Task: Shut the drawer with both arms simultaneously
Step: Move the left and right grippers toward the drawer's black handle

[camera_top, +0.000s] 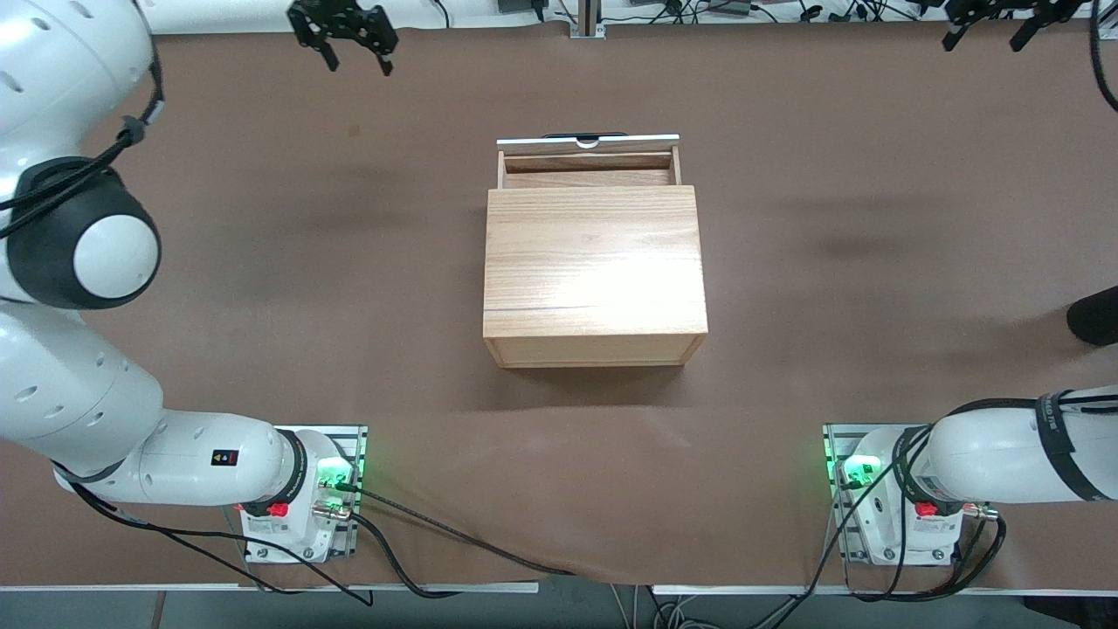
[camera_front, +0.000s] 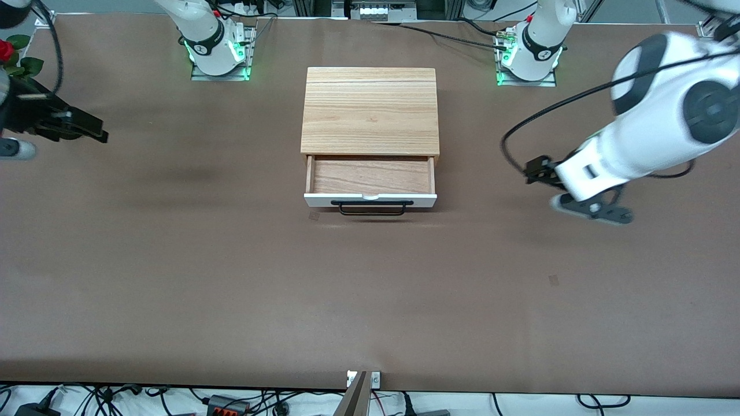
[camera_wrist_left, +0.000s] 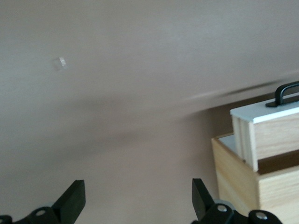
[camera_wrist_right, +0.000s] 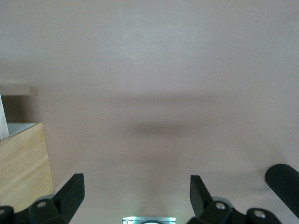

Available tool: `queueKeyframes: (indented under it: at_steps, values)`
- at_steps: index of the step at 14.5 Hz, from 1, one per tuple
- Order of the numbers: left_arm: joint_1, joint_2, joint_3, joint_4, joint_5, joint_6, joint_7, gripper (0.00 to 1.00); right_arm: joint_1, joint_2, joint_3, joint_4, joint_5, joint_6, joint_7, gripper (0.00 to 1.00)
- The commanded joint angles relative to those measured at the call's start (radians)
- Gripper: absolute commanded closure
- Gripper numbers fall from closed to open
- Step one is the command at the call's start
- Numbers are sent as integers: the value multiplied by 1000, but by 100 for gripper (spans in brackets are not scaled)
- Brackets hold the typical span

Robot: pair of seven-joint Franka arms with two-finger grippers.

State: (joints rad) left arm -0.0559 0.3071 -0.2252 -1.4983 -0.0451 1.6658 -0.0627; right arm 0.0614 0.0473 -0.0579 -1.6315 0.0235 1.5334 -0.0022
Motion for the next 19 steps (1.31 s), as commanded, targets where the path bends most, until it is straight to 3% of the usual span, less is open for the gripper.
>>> queueKeyframes:
  at_steps: [1, 7, 11, 14, 19]
  values:
    - [-41, 101, 1, 89, -10, 26, -40, 0, 78, 97, -3, 7, 47, 8, 7, 0]
    - [-97, 211, 3, 90, -64, 161, -39, 0, 165, 259, -3, 4, 269, 226, 18, 0]
    - [-151, 263, 3, 90, -65, 222, -42, 0, 258, 339, -3, 1, 322, 374, 19, 0]
    - [-171, 299, 3, 90, -65, 272, -42, 0, 304, 394, -3, -4, 418, 480, 19, 0]
    - [-183, 340, 3, 90, -123, 318, -39, 0, 420, 483, -3, -5, 427, 687, 114, 0]
